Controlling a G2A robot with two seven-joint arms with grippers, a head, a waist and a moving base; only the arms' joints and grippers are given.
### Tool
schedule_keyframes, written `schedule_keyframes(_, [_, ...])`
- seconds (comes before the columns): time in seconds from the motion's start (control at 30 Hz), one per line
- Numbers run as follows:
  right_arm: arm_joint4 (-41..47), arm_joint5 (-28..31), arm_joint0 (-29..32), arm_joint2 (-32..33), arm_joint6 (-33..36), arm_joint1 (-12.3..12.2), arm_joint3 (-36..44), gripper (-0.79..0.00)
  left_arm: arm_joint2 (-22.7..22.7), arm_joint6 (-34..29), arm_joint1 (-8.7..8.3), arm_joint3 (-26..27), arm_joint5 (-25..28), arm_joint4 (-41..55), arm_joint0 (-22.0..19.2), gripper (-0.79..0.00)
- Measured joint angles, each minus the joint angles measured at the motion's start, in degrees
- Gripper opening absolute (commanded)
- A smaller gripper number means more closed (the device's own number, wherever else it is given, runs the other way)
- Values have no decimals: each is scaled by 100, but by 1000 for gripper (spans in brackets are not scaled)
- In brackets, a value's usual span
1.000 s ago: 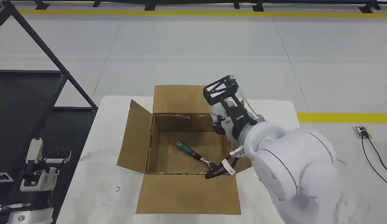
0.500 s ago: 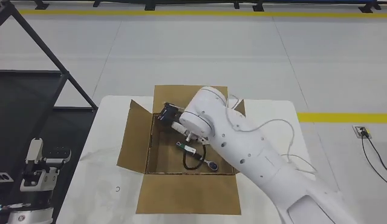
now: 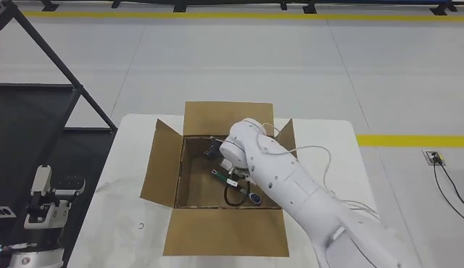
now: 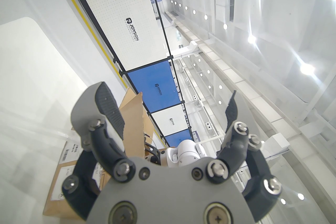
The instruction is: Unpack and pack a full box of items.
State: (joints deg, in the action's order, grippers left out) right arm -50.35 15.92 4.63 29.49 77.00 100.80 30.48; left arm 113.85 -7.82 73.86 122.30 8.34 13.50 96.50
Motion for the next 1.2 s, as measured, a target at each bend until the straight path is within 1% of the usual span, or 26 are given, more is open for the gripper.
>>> schedule_keyframes(0.03, [39, 55, -26, -11, -77, 49, -168, -591, 0, 0, 0, 0, 0, 0, 0, 0])
schedule_keyframes(0.13, [88, 149, -97, -48, -204, 166, -500, -493, 0, 0, 0, 0, 0, 0, 0, 0])
schedule_keyframes(0.27, [118, 201, -204, -65, -335, 283, -765, -486, 0, 0, 0, 0, 0, 0, 0, 0])
schedule_keyframes(0.43, [49, 137, -315, -83, -453, 376, -792, -477, 0, 0, 0, 0, 0, 0, 0, 0])
schedule_keyframes(0.6, [-84, -65, -329, -103, -392, 405, -687, -409, 0, 0, 0, 0, 0, 0, 0, 0])
schedule_keyframes(0.67, [-105, -113, -324, -90, -365, 405, -671, -326, 0, 0, 0, 0, 0, 0, 0, 0])
schedule_keyframes(0.73, [-108, -124, -327, -57, -373, 394, -686, -256, 0, 0, 0, 0, 0, 0, 0, 0])
schedule_keyframes(0.87, [-125, -121, -343, 10, -429, 359, -665, -222, 0, 0, 0, 0, 0, 0, 0, 0])
schedule_keyframes(0.9, [-130, -123, -351, 31, -453, 347, -631, -200, 0, 0, 0, 0, 0, 0, 0, 0])
schedule_keyframes(1.0, [-123, -85, -376, 143, -584, 273, -407, -111, 0, 0, 0, 0, 0, 0, 0, 0])
schedule_keyframes(1.07, [-163, -183, -363, 248, -649, 186, -124, -9, 0, 0, 0, 0, 0, 0, 0, 0])
schedule_keyframes(1.2, [-359, -319, -84, 537, -651, -100, 923, 0, -27, 15, 2, 19, -55, -2, -6, 0])
